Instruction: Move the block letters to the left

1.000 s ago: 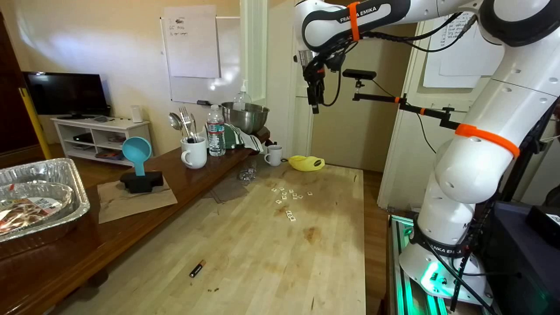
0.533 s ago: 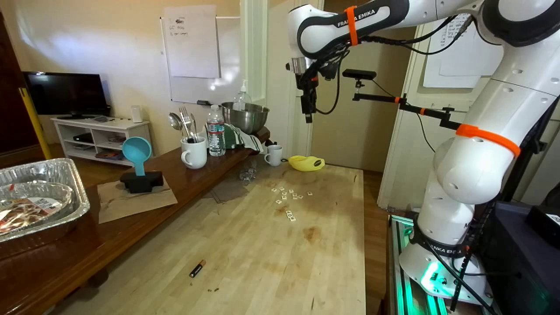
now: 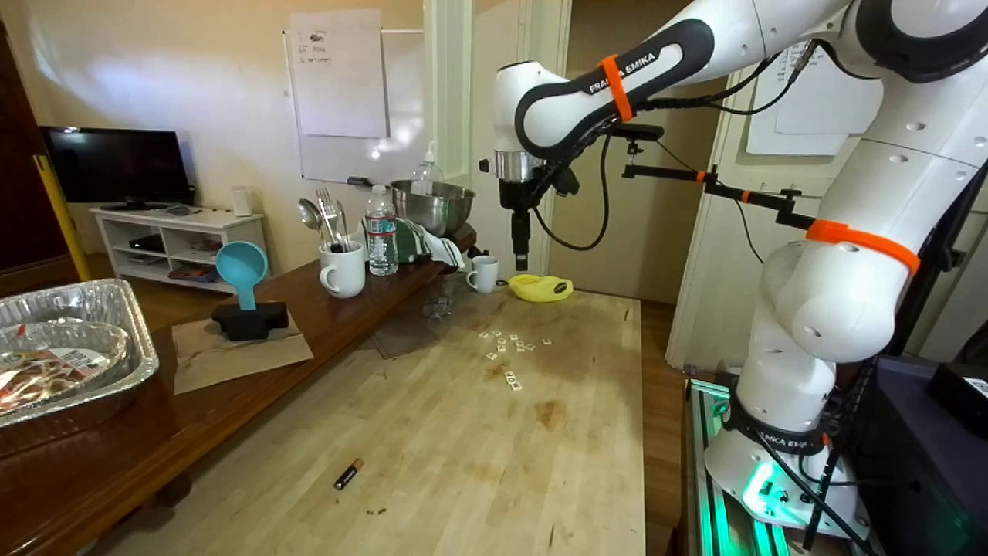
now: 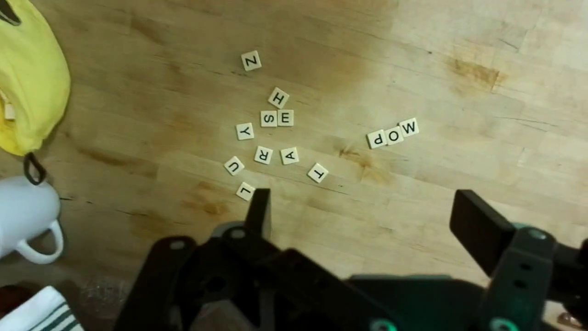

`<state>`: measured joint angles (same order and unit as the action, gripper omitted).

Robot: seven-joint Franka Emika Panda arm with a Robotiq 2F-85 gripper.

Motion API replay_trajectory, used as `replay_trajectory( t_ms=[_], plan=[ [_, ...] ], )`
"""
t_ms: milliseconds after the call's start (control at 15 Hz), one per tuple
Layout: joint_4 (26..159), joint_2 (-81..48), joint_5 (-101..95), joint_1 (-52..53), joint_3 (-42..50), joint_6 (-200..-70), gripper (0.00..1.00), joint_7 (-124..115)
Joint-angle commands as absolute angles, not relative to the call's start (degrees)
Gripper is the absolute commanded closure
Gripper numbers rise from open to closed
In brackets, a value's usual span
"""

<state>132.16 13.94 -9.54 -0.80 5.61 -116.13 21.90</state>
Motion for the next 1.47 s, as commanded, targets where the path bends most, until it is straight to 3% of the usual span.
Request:
replay_trajectory(
  t_ms=[0,1067,1133,1200,1400],
  plan=[
    [136.35,12.61,-8.17,-0.14,5.58,-123.15,0.0,24.93],
    [139.3,5.91,-4.95,1.02,3.7,-126.82,0.01,26.44],
    [140.04,5.22,-4.05,1.27,3.41,-127.82,0.26,27.15],
    [140.9,4.51,-3.79,1.4,2.95,-129.24,0.26,27.29],
    [141.92,1.85,-2.48,1.46,2.04,-132.64,0.47,29.62]
  ],
)
